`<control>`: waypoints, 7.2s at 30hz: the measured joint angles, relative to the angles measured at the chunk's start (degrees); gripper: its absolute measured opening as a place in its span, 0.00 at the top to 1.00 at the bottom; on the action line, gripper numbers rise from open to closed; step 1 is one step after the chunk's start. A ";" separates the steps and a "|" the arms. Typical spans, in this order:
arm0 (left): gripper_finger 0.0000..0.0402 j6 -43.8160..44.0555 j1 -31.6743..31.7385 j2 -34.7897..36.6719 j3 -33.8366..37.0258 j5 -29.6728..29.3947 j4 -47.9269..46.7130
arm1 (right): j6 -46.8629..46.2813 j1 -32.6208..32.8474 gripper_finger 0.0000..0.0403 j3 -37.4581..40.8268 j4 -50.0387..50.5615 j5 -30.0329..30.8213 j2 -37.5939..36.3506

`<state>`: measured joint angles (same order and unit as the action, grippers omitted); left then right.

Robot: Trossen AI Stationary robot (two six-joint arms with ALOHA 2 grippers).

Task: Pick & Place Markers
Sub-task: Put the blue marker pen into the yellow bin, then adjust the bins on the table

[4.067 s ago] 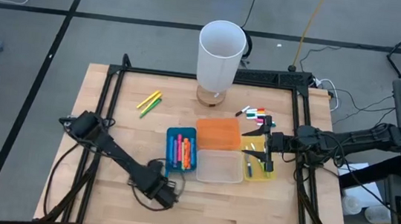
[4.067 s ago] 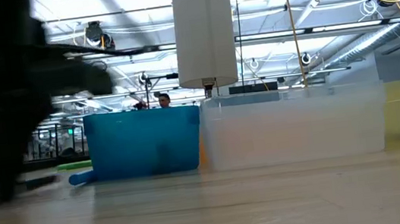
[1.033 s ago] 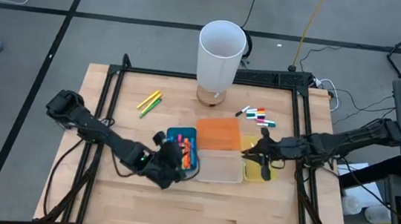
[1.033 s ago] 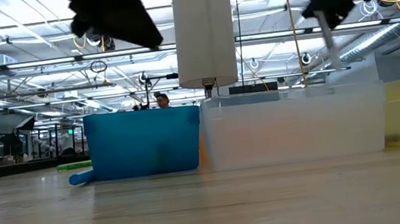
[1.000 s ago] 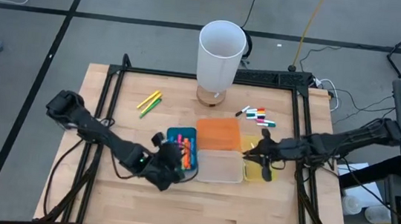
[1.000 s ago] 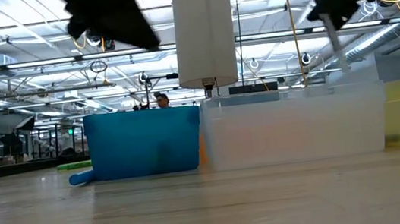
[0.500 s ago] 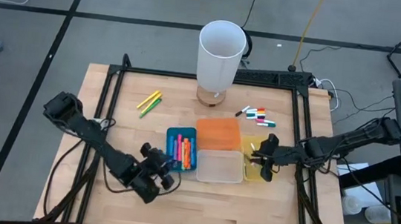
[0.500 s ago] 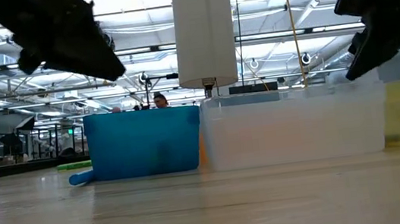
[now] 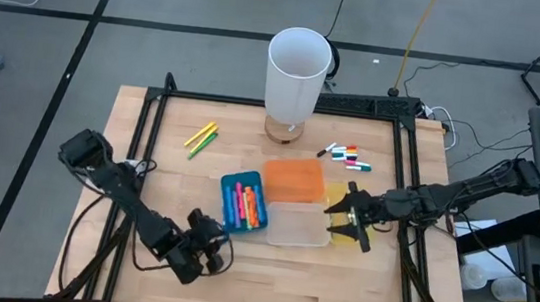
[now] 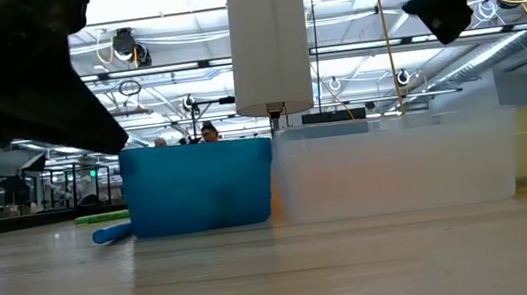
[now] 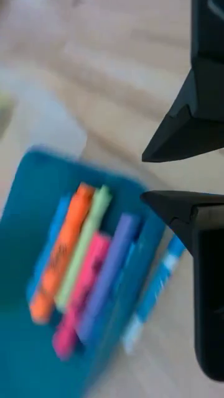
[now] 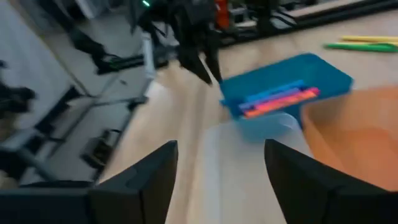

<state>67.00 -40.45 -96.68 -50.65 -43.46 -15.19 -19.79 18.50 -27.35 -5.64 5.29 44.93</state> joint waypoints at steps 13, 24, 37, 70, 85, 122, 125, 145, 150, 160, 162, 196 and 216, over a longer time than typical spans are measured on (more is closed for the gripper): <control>0.78 -1.75 0.78 -9.12 1.04 -0.28 4.26 | 1.95 0.00 0.47 0.00 -3.18 -3.93 0.01; 0.78 16.12 0.51 -8.33 0.73 9.39 -9.46 | 1.07 0.02 0.48 0.00 -2.65 -4.06 0.04; 0.98 34.48 -5.87 -0.26 0.41 3.81 -30.99 | 0.51 0.02 0.48 0.02 -2.29 -4.01 0.06; 0.36 -4.34 31.18 7.87 12.11 37.82 -34.29 | 3.64 2.03 0.48 0.04 -2.30 -4.10 0.08; 0.75 -7.89 34.48 11.15 13.24 42.01 -30.32 | 2.53 2.25 0.48 0.04 -2.65 -4.09 0.08; 0.92 -59.78 11.61 23.59 9.79 1.30 38.03 | 16.28 2.17 0.48 0.04 -42.78 8.17 26.01; 0.92 -66.14 11.63 18.37 9.81 7.28 46.73 | 21.17 1.64 0.48 0.04 -54.29 8.16 31.91; 0.92 -65.41 13.92 11.36 9.81 16.11 52.77 | 19.81 -2.57 0.48 -23.12 -53.60 -1.04 51.63; 0.92 -65.44 13.90 11.38 9.81 15.67 52.54 | 19.87 -2.65 0.51 -26.34 -47.99 -2.52 52.76; 0.81 -62.55 13.40 11.41 9.77 15.17 52.55 | 24.03 -2.75 0.94 -26.34 -47.92 -3.47 52.72; 0.78 -61.72 13.40 11.41 9.77 14.89 52.38 | 25.70 -2.68 0.94 -26.23 -45.28 -1.38 51.17; 0.74 -49.20 14.65 12.11 9.72 9.51 37.43 | -0.88 8.09 0.81 11.09 9.30 21.73 -11.52; 0.73 -44.76 14.60 12.11 9.74 10.47 30.44 | -10.82 11.49 0.91 -1.98 34.68 29.43 -1.04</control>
<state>22.24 -25.85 -84.58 -40.91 -32.99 15.25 -30.61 29.99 -29.33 29.03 34.72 43.90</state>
